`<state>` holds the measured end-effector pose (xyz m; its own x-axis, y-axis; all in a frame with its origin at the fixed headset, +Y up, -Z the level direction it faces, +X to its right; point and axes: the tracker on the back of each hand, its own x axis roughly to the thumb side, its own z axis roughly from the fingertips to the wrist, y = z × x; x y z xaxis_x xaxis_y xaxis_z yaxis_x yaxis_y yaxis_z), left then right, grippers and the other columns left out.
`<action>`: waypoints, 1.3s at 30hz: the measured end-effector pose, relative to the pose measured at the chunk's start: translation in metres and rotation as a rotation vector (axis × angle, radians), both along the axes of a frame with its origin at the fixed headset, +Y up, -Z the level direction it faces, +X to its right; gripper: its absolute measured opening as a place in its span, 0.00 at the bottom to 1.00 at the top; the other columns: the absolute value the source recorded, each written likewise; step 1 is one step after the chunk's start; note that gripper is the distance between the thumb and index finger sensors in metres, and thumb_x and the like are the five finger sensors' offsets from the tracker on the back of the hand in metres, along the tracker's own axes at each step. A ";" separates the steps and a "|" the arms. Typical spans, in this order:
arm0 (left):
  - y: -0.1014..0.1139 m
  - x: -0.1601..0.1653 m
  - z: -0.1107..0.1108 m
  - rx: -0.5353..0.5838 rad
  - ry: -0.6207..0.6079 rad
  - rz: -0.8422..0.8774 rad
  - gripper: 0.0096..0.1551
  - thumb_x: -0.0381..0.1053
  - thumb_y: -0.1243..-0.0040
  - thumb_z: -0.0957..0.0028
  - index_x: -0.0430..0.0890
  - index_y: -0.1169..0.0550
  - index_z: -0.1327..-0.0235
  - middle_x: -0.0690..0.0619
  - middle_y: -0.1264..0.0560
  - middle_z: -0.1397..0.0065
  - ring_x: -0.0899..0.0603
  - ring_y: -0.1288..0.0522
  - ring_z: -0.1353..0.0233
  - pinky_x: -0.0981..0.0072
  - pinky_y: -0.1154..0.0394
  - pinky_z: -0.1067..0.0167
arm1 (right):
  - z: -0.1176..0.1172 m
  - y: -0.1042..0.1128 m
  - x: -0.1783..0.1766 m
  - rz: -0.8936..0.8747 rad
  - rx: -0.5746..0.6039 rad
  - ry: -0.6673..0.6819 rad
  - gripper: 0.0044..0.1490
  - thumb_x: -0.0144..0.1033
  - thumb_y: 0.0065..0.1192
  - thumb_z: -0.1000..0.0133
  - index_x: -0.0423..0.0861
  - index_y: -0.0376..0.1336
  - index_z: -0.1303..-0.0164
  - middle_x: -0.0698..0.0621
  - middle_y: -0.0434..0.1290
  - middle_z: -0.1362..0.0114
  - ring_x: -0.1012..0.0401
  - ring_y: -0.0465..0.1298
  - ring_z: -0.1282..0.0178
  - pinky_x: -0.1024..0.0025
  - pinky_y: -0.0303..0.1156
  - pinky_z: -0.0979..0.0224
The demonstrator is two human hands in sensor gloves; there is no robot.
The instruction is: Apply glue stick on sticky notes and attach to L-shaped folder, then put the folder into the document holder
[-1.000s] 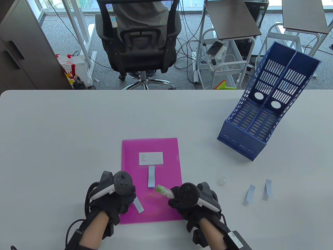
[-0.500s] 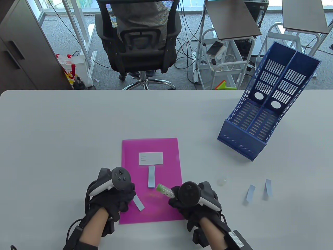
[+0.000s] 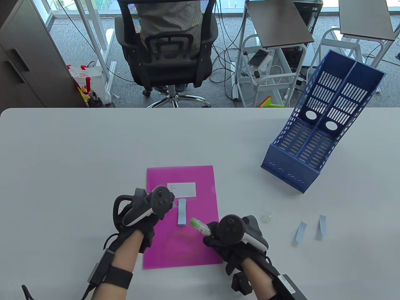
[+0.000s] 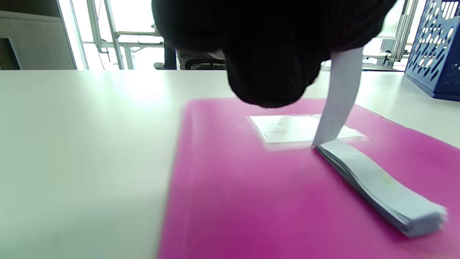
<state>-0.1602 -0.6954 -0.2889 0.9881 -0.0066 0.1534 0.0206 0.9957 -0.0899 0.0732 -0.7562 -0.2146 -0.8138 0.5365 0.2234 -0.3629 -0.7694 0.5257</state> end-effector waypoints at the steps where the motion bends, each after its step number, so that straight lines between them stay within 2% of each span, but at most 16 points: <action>1: -0.001 0.004 -0.003 0.022 0.023 -0.020 0.18 0.57 0.37 0.50 0.65 0.22 0.47 0.60 0.15 0.46 0.59 0.13 0.54 0.70 0.18 0.53 | 0.000 0.000 0.000 -0.004 -0.003 0.000 0.35 0.45 0.47 0.35 0.39 0.51 0.22 0.47 0.69 0.26 0.46 0.60 0.21 0.47 0.62 0.24; 4: -0.005 0.011 -0.010 0.049 0.046 -0.069 0.17 0.58 0.38 0.49 0.67 0.22 0.47 0.63 0.15 0.45 0.60 0.13 0.52 0.71 0.18 0.51 | 0.000 0.000 0.001 -0.010 -0.008 0.002 0.35 0.46 0.47 0.35 0.39 0.51 0.22 0.47 0.69 0.26 0.46 0.60 0.21 0.47 0.62 0.24; 10: -0.010 0.015 -0.013 0.001 0.050 -0.040 0.17 0.58 0.38 0.49 0.67 0.22 0.47 0.63 0.15 0.45 0.60 0.13 0.53 0.71 0.18 0.50 | -0.001 0.000 0.002 -0.021 -0.014 0.006 0.35 0.46 0.47 0.35 0.39 0.51 0.22 0.47 0.68 0.25 0.46 0.60 0.21 0.47 0.62 0.24; 23: -0.021 0.020 0.006 0.029 -0.077 -0.068 0.17 0.58 0.37 0.51 0.65 0.20 0.49 0.62 0.13 0.48 0.59 0.12 0.55 0.71 0.17 0.54 | -0.001 -0.001 0.003 -0.019 -0.012 0.002 0.35 0.46 0.47 0.35 0.40 0.51 0.22 0.47 0.68 0.25 0.47 0.60 0.21 0.47 0.62 0.23; 39: -0.046 0.024 0.013 -0.023 -0.120 -0.090 0.17 0.58 0.37 0.52 0.64 0.20 0.50 0.61 0.13 0.50 0.59 0.12 0.56 0.70 0.17 0.55 | -0.001 -0.001 0.003 -0.016 -0.008 0.006 0.35 0.46 0.47 0.35 0.40 0.51 0.22 0.48 0.68 0.25 0.47 0.60 0.20 0.48 0.62 0.23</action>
